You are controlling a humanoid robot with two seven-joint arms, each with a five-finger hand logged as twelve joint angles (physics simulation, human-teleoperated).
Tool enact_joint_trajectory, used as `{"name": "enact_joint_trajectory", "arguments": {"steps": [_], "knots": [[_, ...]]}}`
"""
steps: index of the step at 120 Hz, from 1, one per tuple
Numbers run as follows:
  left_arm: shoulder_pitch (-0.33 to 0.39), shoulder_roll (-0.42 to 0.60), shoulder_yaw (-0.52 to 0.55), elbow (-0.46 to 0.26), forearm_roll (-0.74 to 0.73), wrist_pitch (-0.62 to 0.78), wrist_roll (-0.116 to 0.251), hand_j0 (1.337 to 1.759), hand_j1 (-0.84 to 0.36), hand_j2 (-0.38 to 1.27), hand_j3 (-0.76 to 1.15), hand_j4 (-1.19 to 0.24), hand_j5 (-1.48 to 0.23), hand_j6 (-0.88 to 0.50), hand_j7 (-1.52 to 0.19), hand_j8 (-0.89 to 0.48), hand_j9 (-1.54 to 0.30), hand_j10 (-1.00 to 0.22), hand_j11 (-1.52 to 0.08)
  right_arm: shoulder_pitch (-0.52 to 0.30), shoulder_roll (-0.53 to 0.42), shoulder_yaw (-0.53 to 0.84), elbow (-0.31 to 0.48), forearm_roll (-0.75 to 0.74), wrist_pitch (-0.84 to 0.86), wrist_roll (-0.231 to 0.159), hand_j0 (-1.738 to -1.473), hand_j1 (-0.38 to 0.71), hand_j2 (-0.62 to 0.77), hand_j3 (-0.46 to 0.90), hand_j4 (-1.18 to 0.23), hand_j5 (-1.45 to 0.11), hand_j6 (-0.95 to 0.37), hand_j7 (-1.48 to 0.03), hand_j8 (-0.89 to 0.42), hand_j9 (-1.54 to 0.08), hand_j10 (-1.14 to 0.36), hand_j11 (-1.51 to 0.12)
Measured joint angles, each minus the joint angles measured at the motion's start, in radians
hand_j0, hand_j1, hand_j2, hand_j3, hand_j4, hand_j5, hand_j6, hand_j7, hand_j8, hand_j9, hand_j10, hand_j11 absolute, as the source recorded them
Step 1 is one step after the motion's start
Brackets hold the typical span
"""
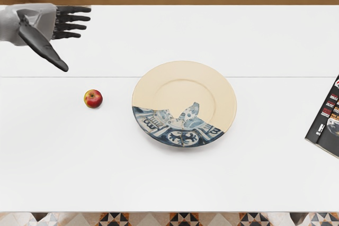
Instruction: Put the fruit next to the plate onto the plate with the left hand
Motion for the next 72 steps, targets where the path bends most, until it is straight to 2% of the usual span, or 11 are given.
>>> {"name": "enact_joint_trajectory", "arguments": {"steps": [12,17,20,34,40,45,56,72], "knots": [[0.006,-0.004,0.001,-0.001,0.002,0.014,0.0,1.657,0.35,0.0,0.0,0.0,0.0,0.0,0.0,0.0,0.0,0.0,0.0,-0.006,0.0,0.001,0.0,0.0,-0.001,0.0,-1.657,-0.35,0.0,0.0,0.0,0.0,0.0,0.0,0.0,0.0,0.0,0.0],[0.008,-0.052,0.002,-0.001,0.035,0.048,0.013,1.657,0.35,0.0,0.0,0.0,0.0,0.0,0.0,0.0,0.0,0.0,0.0,-0.007,0.0,0.002,0.0,0.001,-0.002,0.0,-1.657,-0.35,0.0,0.0,0.0,0.0,0.0,0.0,0.0,0.0,0.0,0.0],[0.01,-0.095,0.003,-0.001,0.083,0.088,0.038,1.657,0.34,0.0,0.0,-0.01,-0.01,-0.01,-0.01,-0.01,-0.01,-0.01,-0.01,-0.008,0.0,0.002,0.0,0.001,-0.003,0.001,-1.657,-0.35,0.0,0.0,0.0,0.0,0.0,0.0,0.0,0.0,0.0,0.0],[0.085,-0.192,0.005,-0.001,0.378,0.355,0.209,1.658,0.34,0.0,0.0,-0.01,-0.01,-0.01,-0.01,-0.01,-0.01,-0.01,-0.01,-0.009,0.0,0.002,0.0,0.002,-0.004,0.001,-1.658,-0.35,0.0,0.0,0.0,0.0,0.0,0.0,0.0,0.0,0.0,0.0],[0.132,-0.212,0.005,-0.001,0.5,0.468,0.261,1.658,0.34,0.0,0.0,-0.01,-0.01,-0.01,-0.01,-0.01,-0.01,-0.01,-0.01,-0.009,0.0,0.002,0.0,0.002,-0.004,0.001,-1.658,-0.35,0.0,0.0,0.0,0.0,0.0,0.0,0.0,0.0,0.0,0.0],[0.142,-0.255,0.006,-0.001,0.579,0.55,0.292,1.658,0.34,0.0,0.0,-0.01,-0.01,-0.01,-0.01,-0.01,-0.01,-0.01,-0.01,-0.009,0.0,0.002,0.0,0.002,-0.004,0.001,-1.658,-0.35,0.0,0.0,0.0,0.0,0.0,0.0,0.0,0.0,0.0,0.0],[0.09,-0.328,0.085,-0.01,0.667,0.703,0.329,1.658,0.34,0.0,0.0,-0.01,-0.01,-0.01,-0.01,-0.01,-0.01,-0.01,-0.01,-0.009,0.0,0.002,0.0,0.002,-0.004,0.001,-1.658,-0.35,0.0,0.0,0.0,0.0,0.0,0.0,0.0,0.0,0.0,0.0],[-0.015,-0.449,0.267,-0.043,0.67,0.875,0.348,1.658,0.34,0.0,0.0,-0.01,-0.02,-0.02,-0.02,-0.02,-0.02,-0.01,-0.02,-0.009,0.0,0.002,0.0,0.002,-0.004,0.001,-1.658,-0.35,0.0,0.0,0.0,0.0,0.0,0.0,0.0,0.0,0.0,0.0]]}}
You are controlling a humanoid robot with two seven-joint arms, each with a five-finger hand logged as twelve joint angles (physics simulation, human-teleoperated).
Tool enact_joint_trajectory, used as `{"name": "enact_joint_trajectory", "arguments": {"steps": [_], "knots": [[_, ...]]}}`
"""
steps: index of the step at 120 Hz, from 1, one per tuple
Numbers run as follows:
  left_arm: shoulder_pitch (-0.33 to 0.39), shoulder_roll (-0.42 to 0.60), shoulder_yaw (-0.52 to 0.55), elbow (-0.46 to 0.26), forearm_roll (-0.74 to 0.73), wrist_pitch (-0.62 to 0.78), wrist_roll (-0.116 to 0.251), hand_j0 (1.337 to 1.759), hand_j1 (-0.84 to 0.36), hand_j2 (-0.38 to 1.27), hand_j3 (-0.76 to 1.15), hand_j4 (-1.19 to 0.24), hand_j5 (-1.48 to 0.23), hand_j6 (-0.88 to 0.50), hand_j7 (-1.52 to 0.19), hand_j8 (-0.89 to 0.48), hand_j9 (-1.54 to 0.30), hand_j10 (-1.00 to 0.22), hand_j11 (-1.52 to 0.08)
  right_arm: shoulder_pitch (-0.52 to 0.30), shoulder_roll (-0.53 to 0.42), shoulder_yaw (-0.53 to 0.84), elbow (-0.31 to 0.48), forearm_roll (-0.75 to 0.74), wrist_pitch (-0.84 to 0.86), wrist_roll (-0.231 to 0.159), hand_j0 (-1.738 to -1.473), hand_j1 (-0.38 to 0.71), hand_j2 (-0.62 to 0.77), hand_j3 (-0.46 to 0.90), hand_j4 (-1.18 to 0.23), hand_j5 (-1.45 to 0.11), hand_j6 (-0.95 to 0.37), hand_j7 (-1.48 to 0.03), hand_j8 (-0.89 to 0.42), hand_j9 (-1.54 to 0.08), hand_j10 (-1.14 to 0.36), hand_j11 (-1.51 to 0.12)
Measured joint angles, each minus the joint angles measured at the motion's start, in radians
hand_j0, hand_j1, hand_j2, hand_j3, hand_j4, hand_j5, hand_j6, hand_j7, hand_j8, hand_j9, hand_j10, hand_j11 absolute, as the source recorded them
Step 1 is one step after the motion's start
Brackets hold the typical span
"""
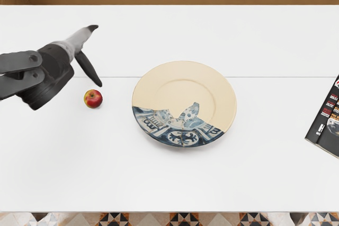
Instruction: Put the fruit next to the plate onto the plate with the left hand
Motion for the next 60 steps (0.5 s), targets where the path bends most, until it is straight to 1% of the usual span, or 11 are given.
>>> {"name": "enact_joint_trajectory", "arguments": {"steps": [18,28,42,60], "knots": [[-0.067,-0.098,0.19,-0.039,-0.095,0.095,0.006,1.658,0.31,0.01,0.0,-0.04,-0.04,-0.04,-0.04,-0.04,-0.04,-0.04,-0.04,0.0,0.0,0.0,0.0,0.0,0.0,0.0,-1.658,-0.35,0.0,0.0,0.0,0.0,0.0,0.0,0.0,0.0,0.0,0.0],[-0.075,-0.132,0.265,-0.045,-0.129,0.117,0.006,1.658,0.28,0.01,0.0,-0.06,-0.08,-0.06,-0.08,-0.06,-0.08,-0.06,-0.08,0.0,0.0,0.0,0.0,0.0,0.0,0.0,-1.658,-0.35,0.0,0.0,0.0,0.0,0.0,0.0,0.0,0.0,0.0,0.0],[-0.076,-0.139,0.318,-0.041,-0.146,0.129,0.007,1.658,0.2,0.03,0.0,-0.13,-0.17,-0.13,-0.17,-0.13,-0.17,-0.13,-0.17,0.0,0.0,0.0,0.0,0.0,0.0,0.0,-1.658,-0.35,0.0,0.0,0.0,0.0,0.0,0.0,0.0,0.0,0.0,0.0],[-0.075,-0.166,0.342,-0.001,-0.143,0.133,0.007,1.658,0.12,0.04,0.0,-0.19,-0.25,-0.2,-0.25,-0.2,-0.25,-0.19,-0.25,0.0,0.0,0.0,0.0,0.0,0.0,0.0,-1.658,-0.35,0.0,0.0,0.0,0.0,0.0,0.0,0.0,0.0,0.0,0.0]]}}
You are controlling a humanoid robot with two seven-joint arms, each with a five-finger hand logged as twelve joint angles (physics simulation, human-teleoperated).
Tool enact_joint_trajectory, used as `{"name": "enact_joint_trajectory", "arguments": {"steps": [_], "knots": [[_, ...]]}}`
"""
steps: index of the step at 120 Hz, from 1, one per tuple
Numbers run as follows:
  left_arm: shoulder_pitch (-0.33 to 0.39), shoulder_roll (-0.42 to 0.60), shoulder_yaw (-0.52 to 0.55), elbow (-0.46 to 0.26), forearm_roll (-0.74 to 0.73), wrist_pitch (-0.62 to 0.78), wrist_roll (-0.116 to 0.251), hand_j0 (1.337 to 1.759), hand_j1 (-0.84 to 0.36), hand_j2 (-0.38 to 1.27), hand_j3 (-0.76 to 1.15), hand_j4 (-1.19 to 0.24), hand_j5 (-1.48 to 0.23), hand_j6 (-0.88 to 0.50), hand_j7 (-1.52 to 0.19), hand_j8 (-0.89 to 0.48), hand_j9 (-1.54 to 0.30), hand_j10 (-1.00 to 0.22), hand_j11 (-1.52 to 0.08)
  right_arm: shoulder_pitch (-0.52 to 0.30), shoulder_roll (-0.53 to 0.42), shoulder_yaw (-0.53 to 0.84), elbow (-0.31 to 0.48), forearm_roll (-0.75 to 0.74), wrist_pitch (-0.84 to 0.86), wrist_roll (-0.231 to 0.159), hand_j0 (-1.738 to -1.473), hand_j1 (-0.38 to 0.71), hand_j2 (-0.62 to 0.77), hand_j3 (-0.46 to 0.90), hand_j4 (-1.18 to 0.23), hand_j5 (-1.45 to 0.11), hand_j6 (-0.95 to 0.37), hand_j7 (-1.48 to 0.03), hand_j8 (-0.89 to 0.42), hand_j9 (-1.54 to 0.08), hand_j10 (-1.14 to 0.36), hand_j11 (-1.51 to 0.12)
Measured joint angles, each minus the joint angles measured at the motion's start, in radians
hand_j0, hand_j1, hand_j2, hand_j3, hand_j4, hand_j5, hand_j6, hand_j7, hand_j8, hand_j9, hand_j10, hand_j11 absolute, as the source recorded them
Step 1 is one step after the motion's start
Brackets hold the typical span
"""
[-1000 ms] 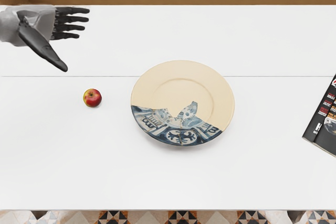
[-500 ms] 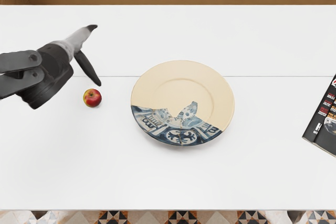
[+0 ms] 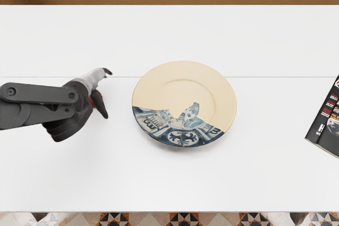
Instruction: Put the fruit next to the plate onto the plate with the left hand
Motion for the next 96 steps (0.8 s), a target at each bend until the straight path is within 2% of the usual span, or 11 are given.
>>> {"name": "enact_joint_trajectory", "arguments": {"steps": [30,50,72,96], "knots": [[0.002,0.002,0.009,0.031,0.012,0.001,0.0,1.658,0.02,0.06,0.0,-0.28,-0.36,-0.28,-0.36,-0.28,-0.36,-0.28,-0.36,0.0,0.0,0.0,0.0,0.0,0.0,0.0,-1.658,-0.35,0.0,0.0,0.0,0.0,0.0,0.0,0.0,0.0,0.0,0.0],[0.002,0.048,0.019,0.016,0.021,0.001,0.0,1.658,0.0,0.06,0.0,-0.29,-0.38,-0.3,-0.38,-0.3,-0.38,-0.29,-0.38,0.0,0.0,0.0,0.0,0.0,0.0,0.0,-1.658,-0.35,0.0,0.0,0.0,0.0,0.0,0.0,0.0,0.0,0.0,0.0],[0.002,0.052,0.031,0.007,0.023,0.001,0.0,1.658,-0.02,0.06,0.0,-0.31,-0.4,-0.31,-0.4,-0.31,-0.4,-0.31,-0.4,0.0,0.0,0.0,0.0,0.0,0.0,0.0,-1.658,-0.35,0.0,0.0,0.0,0.0,0.0,0.0,0.0,0.0,0.0,0.0],[0.01,0.045,0.037,0.011,0.028,0.001,0.0,1.658,-0.12,0.08,0.0,-0.39,-0.5,-0.39,-0.5,-0.39,-0.5,-0.39,-0.5,0.0,0.0,0.0,0.0,0.0,0.0,0.0,-1.658,-0.35,0.0,0.0,0.0,0.0,0.0,0.0,0.0,0.0,0.0,0.0]]}}
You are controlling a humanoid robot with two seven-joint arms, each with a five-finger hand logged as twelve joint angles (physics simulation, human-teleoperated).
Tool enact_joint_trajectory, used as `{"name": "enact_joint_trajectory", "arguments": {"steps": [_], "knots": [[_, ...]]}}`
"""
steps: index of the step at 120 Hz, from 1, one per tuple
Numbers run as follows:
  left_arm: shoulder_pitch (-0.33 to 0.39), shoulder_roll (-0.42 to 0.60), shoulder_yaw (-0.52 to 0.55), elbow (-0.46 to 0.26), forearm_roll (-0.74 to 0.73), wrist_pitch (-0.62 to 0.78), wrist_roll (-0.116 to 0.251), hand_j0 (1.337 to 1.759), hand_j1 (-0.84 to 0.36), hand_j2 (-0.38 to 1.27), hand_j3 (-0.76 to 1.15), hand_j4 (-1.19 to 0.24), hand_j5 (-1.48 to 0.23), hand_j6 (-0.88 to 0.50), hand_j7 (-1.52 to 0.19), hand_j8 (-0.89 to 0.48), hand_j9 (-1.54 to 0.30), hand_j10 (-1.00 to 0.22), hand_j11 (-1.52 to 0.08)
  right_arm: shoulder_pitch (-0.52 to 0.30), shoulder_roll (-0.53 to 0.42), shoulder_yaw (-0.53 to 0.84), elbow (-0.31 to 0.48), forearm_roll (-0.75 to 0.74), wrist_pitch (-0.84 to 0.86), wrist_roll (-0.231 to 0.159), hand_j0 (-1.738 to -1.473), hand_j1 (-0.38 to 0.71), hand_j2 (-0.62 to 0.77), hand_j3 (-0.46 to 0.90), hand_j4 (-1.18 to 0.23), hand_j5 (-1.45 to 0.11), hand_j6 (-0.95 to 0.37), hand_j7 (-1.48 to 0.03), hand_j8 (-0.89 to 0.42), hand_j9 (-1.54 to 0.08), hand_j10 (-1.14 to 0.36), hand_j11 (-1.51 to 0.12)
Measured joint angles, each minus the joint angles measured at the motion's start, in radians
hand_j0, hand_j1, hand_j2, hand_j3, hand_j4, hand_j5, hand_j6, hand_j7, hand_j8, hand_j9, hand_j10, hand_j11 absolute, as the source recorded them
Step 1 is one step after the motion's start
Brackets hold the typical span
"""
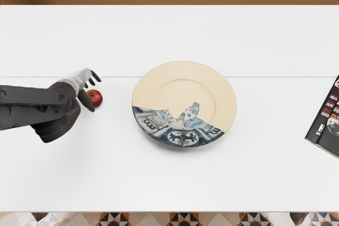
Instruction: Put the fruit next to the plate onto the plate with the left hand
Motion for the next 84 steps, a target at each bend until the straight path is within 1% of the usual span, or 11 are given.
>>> {"name": "enact_joint_trajectory", "arguments": {"steps": [22,58,64,84], "knots": [[0.002,-0.016,0.002,0.005,0.012,0.0,0.0,1.658,-0.19,0.09,0.0,-0.45,-0.58,-0.45,-0.58,-0.45,-0.58,-0.45,-0.58,0.0,0.0,0.0,0.0,0.0,0.0,0.0,-1.658,-0.35,0.0,0.0,0.0,0.0,0.0,0.0,0.0,0.0,0.0,0.0],[0.018,-0.024,0.004,0.013,0.012,0.0,0.0,1.658,-0.23,0.1,0.0,-0.49,-0.63,-0.49,-0.63,-0.49,-0.63,-0.49,-0.63,0.0,0.0,0.0,0.0,0.0,0.0,0.0,-1.658,-0.35,0.0,0.0,0.0,0.0,0.0,0.0,0.0,0.0,0.0,0.0],[0.018,-0.023,0.004,0.014,0.012,0.0,0.0,1.658,-0.24,0.12,0.0,-0.5,-0.66,-0.5,-0.66,-0.5,-0.66,-0.5,-0.66,0.0,0.0,0.0,0.0,0.0,0.0,0.0,-1.658,-0.35,0.0,0.0,0.0,0.0,0.0,0.0,0.0,0.0,0.0,0.0],[0.018,-0.021,0.004,0.016,0.012,0.0,0.0,1.657,-0.27,0.21,0.0,-0.56,-0.74,-0.48,-0.74,-0.48,-0.74,-0.56,-0.74,0.0,0.0,0.0,0.0,0.0,0.0,0.0,-1.658,-0.35,0.0,0.0,0.0,0.0,0.0,0.0,0.0,0.0,0.0,0.0]]}}
